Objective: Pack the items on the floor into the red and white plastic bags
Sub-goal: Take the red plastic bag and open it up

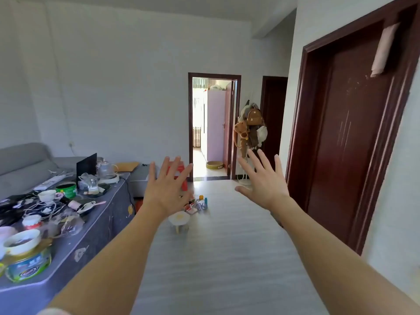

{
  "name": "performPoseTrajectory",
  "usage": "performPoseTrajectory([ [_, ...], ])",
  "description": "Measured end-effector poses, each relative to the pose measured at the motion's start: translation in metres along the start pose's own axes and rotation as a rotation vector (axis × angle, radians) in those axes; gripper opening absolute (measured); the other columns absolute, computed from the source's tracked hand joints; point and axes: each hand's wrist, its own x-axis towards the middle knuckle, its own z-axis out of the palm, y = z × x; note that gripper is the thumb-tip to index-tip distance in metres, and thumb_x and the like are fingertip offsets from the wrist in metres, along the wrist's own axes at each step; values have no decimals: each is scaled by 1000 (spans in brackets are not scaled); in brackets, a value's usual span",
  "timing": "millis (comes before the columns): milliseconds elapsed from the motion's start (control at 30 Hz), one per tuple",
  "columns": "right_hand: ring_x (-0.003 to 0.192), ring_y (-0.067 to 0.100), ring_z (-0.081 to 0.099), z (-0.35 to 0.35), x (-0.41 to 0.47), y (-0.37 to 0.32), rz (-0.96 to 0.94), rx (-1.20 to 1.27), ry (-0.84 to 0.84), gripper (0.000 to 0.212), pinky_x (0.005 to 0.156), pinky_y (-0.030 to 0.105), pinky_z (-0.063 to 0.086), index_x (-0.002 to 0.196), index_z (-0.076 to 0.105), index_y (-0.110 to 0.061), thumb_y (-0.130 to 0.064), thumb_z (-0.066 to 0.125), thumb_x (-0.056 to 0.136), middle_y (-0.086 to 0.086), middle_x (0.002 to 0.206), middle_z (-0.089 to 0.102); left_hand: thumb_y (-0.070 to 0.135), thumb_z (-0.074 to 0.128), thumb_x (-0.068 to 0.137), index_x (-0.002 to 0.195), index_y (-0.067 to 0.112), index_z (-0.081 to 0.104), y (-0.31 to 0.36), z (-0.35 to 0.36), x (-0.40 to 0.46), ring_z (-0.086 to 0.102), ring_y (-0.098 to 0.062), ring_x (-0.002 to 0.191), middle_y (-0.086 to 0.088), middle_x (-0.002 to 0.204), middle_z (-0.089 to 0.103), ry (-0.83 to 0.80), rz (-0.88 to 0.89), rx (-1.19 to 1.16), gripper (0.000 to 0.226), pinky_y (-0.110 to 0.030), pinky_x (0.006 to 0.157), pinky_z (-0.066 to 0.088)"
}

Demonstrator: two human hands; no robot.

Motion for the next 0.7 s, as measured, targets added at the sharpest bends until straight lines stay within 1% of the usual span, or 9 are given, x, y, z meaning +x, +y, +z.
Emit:
performPoseTrajectory([
  [100,146,28,-5,37,27,2,3,-4,-11,79,115,55,-1,148,-2,-32,-65,35,87,4,159,-1,59,27,90,146,34,-1,-10,33,23,-8,-29,144,-5,158,-5,4,-12,27,67,-52,114,-7],
  [200,146,27,-6,80,64,-1,-12,46,-19,79,114,54,-4,148,-3,-32,-65,34,87,3,159,-2,60,26,90,146,34,-1,-24,75,53,-10,-29,144,-4,157,-8,-21,-22,41,68,-51,113,-9],
  [267,146,26,-6,107,95,-2,-19,32,-19,78,115,54,-3,148,-4,-33,-65,33,87,2,159,0,59,28,90,147,33,0,-35,99,77,-10,-29,144,-4,158,-7,-32,-38,52,69,-51,114,-7],
  [400,146,25,-4,164,157,-7,-5,99,-12,78,116,54,-1,148,-3,-33,-65,34,87,2,159,3,56,31,91,147,32,3,-59,149,133,-9,-29,144,-3,158,-4,-21,-48,3,67,-50,115,-5],
  [500,146,23,-4,209,191,-16,-3,185,-32,75,115,51,-3,148,-2,-32,-64,31,89,2,159,1,54,33,91,147,32,7,-68,192,172,-4,-27,145,-4,158,1,-9,-71,-91,65,-49,116,-2],
  [600,146,25,5,258,212,-29,-20,243,-28,74,115,52,2,148,10,-30,-67,26,86,4,158,11,53,34,91,147,31,10,-66,242,198,-2,-26,145,-3,158,3,-71,-73,-145,64,-49,116,-1],
  [633,146,26,7,276,219,-33,-22,272,-47,74,114,53,4,148,13,-29,-67,27,86,4,158,13,53,33,91,146,31,13,-65,260,204,1,-27,145,-4,157,7,-91,-71,-147,64,-50,115,2],
  [667,146,26,8,296,225,-37,-20,289,-87,73,114,54,4,148,14,-29,-66,30,87,4,158,13,54,32,89,145,30,20,-65,279,210,9,-30,144,-7,156,16,-98,-66,-152,63,-52,114,8],
  [700,146,27,10,318,231,-41,-17,297,-121,72,114,55,6,148,15,-29,-65,31,87,4,157,14,55,31,86,142,29,28,-64,298,217,21,-34,141,-10,152,27,-112,-63,-166,62,-55,111,17],
])
